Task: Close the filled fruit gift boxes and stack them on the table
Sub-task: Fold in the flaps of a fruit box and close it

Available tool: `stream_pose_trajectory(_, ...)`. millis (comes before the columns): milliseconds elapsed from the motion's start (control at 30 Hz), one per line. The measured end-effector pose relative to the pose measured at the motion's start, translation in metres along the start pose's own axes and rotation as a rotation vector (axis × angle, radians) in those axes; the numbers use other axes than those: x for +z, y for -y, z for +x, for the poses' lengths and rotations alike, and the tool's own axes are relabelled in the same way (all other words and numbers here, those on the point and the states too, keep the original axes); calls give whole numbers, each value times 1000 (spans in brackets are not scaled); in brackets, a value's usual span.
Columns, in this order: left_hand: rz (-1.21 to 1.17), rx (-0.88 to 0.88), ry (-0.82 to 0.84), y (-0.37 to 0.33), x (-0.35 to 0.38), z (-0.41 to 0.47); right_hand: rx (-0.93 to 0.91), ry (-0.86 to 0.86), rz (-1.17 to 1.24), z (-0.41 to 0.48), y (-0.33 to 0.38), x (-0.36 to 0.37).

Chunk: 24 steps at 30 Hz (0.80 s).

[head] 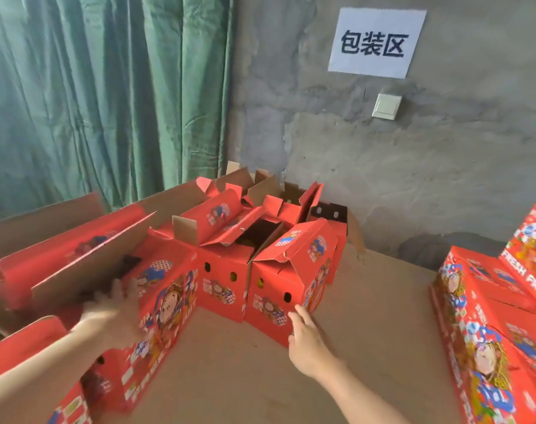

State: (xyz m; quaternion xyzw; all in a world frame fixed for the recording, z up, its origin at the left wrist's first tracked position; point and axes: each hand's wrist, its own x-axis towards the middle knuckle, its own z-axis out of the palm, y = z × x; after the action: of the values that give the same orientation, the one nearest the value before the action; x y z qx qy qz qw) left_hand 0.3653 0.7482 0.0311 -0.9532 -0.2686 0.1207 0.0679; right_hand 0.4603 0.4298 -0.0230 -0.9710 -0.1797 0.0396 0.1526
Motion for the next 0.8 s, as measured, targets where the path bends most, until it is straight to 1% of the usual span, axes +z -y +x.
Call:
stream_pose_trajectory(67, -1, 1, 8, -5, 2, 7, 25, 52, 22, 20, 18, 7)
stream_pose_trajectory(267, 42, 5, 19, -9, -3, 8, 237, 133, 111, 57, 51, 9)
stream_pose_trajectory(367, 60, 13, 22, -9, -3, 8, 285, 143, 57, 61, 52, 9)
stream_pose_trajectory(500, 47, 16, 18, -11, -1, 9, 294, 111, 11, 49, 56, 10)
stream_pose_trajectory(667, 12, 11, 2, -13, 0, 5, 284, 121, -6, 12, 61, 9)
stream_pose_trajectory(800, 34, -27, 21, -14, -5, 0, 203, 82, -1, -40, 54, 7)
